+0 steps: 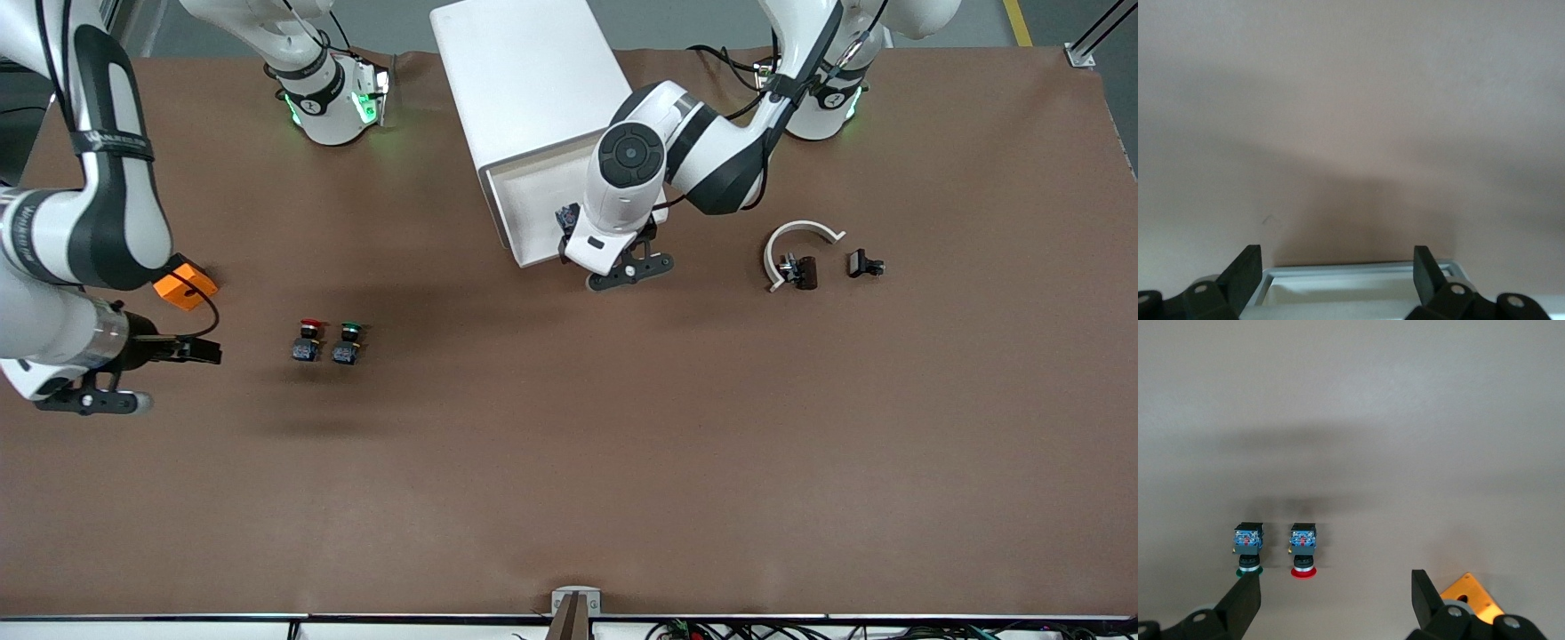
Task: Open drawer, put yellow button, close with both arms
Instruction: 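Push the drawer closed with the left gripper while the right gripper retracts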
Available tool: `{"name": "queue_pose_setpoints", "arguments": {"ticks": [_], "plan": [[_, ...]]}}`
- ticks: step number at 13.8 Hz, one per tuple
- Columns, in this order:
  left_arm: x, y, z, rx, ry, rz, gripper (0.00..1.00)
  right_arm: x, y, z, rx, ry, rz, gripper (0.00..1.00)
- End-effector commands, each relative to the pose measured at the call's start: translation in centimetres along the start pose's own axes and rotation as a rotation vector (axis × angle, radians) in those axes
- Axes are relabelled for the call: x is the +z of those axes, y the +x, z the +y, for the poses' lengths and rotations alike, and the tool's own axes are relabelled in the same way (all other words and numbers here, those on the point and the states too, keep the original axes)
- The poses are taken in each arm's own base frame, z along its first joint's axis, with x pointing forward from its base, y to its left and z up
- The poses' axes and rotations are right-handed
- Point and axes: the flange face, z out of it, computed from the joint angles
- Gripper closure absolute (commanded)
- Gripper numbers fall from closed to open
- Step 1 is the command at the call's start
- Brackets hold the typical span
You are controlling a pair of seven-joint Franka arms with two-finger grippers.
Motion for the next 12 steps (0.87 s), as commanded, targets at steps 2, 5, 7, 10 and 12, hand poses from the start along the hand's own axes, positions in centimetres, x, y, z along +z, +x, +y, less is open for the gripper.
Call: {"name": "queue_pose_setpoints", "arguments": {"ticks": [2, 5, 7, 10, 12], "plan": [[0.2, -2.9, 0.4, 0.030, 0.031, -0.065, 0.00, -7.1, -0.9, 0.0, -0.012, -0.008, -0.033, 0.00], [0.4, -4.9, 1.0, 0.038, 0.032, -0.126, 0.00, -7.6, -0.5, 0.5, -0.002, -0.005, 0.000, 0.00], [0.8, -6.2, 1.6, 0.031, 0.036, -0.145, 0.00, -8.3, -0.5, 0.8, 0.007, 0.012, 0.019, 0.00], [1.2, -8.1, 2.3, 0.020, 0.034, -0.181, 0.00, -11.1, -2.3, 0.3, 0.010, 0.019, 0.048, 0.00], [1.4, -9.2, 2.6, 0.024, 0.047, -0.194, 0.00, -14.4, -4.8, -0.3, 0.059, 0.028, 0.052, 0.00]]}}
